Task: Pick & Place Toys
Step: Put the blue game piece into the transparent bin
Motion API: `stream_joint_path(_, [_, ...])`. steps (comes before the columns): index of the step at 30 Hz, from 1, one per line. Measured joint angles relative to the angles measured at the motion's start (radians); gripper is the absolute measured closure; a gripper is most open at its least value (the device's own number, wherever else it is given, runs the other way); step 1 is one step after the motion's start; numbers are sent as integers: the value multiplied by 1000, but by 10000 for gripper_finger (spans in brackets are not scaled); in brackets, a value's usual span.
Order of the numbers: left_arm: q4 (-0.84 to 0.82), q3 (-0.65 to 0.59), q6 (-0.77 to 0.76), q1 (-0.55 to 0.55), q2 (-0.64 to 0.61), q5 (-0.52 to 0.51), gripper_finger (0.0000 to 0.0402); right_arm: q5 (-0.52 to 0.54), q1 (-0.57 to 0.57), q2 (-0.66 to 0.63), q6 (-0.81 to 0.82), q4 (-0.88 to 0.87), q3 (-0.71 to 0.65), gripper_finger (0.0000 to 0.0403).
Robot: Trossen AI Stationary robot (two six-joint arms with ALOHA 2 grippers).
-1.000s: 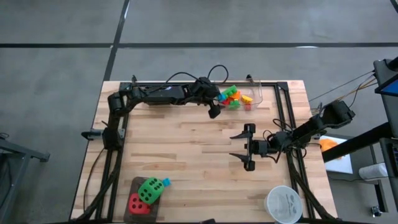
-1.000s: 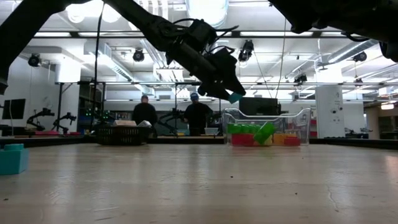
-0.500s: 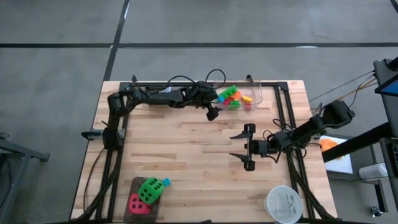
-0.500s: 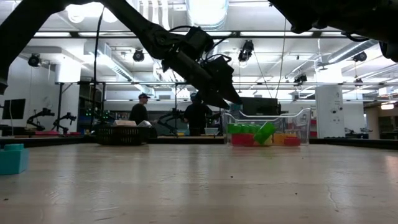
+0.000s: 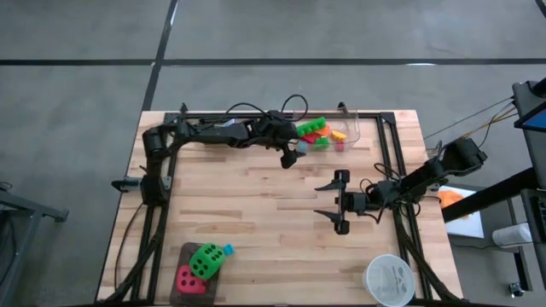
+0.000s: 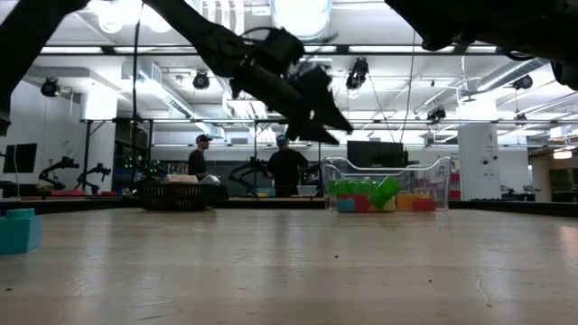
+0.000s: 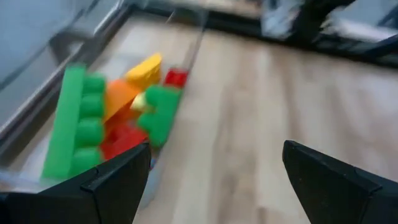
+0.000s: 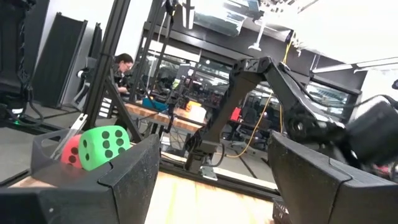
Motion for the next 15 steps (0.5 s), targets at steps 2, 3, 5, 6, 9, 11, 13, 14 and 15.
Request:
stream_joint_path(2, [60, -42, 3, -13, -38, 28, 39, 0, 0, 0, 3, -7, 0, 113])
stream_joint_path(3, [104, -76, 4, -23, -63, 28, 39, 0, 0, 0, 3, -10, 0, 113])
stream_joint_path(5, [209, -166, 4, -48, -117, 15, 39, 0, 0, 0, 9, -17, 0, 113])
stream_joint_path(6, [277, -218, 3, -62, -151, -4, 39, 0, 0, 0, 17, -22, 0, 113])
stream_joint_path(9, [460, -398, -11, -110, -274, -61, 39, 0, 0, 0, 35, -44, -1, 113])
stream_joint_path(11, [525, -516, -20, -145, -369, -97, 39, 0, 0, 0, 50, -62, 0, 113])
stream_joint_path(13, [524, -615, -33, -183, -466, -122, 39, 0, -1, 0, 66, -91, 6, 113])
stream_joint_path(14, [511, -662, -44, -201, -522, -133, 39, 0, -1, 0, 71, -110, 14, 113])
stream_joint_path(15, [492, -705, -59, -221, -573, -146, 39, 0, -2, 0, 79, -136, 25, 113])
